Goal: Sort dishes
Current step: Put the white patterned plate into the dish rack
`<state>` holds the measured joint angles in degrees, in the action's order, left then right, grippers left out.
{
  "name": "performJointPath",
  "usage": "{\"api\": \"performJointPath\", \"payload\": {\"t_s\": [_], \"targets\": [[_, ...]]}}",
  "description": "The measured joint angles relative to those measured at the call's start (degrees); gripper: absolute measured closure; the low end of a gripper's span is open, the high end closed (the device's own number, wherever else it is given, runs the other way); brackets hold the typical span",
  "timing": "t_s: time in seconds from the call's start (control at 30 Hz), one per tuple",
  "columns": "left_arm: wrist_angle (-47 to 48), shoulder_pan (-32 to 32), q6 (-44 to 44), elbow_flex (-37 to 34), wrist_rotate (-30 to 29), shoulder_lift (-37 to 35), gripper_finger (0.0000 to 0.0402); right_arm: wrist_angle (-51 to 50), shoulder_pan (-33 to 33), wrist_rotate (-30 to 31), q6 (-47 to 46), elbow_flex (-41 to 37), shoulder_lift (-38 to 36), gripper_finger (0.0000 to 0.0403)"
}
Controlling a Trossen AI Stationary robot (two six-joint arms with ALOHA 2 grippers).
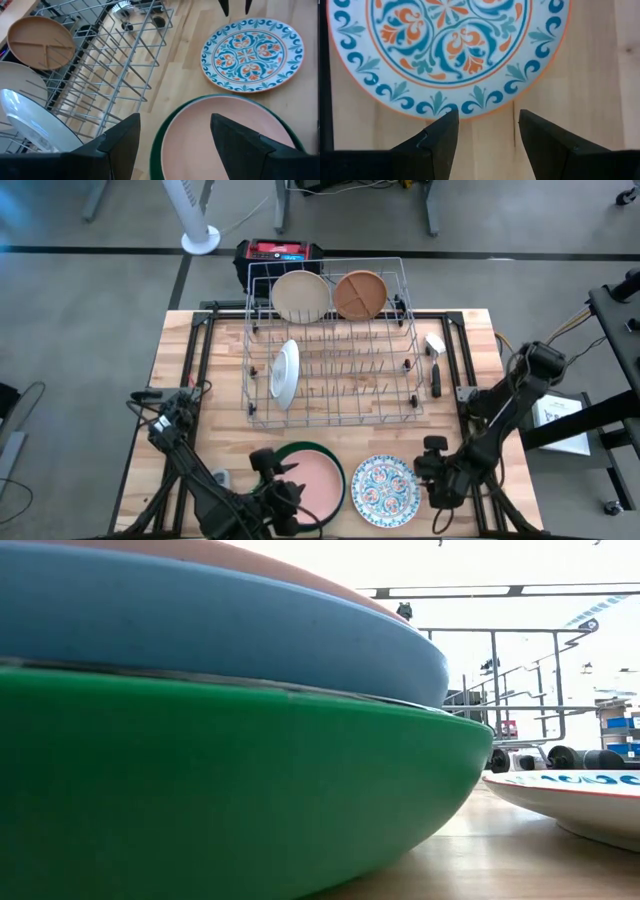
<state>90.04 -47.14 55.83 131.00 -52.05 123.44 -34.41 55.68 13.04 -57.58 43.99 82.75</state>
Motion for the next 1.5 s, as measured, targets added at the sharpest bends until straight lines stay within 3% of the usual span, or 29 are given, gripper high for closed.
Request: {"api": "performJointPath", "payload": {"t_s": [0.2,0.47,0.83,1.0,1.27,1.5], "targets": [[-0.3,-0.4,0.3,-0.1,0.0,0.0,0.0170,2.3,0.4,1.3,-2.4,0.0,2.3,0.0198],[-1.1,-0.6,0.9,-1.1,0.0,0.0,0.0170,2.0,0.5,7.7,-9.2,0.0,2.7,0.0172],[-2.8,-0.8,3.6,-4.5,0.0,0.0,0.0170,1.7,1.5,9.7,-17.4,-2.1,2.7,0.0170],[-10.4,-0.6,0.5,-6.1,0.1,0.0,0.0170,1.6,4.4,10.7,-21.8,-2.7,2.3,0.0164],[-27.2,1.2,-15.5,-7.5,-2.8,0.0,0.0170,1.3,9.3,13.4,-29.2,-3.1,-0.2,0.0172],[-33.9,3.2,-18.0,-11.3,-2.6,0.3,0.0170,0.1,11.8,14.3,-40.2,-4.0,-0.2,0.0160]]}}
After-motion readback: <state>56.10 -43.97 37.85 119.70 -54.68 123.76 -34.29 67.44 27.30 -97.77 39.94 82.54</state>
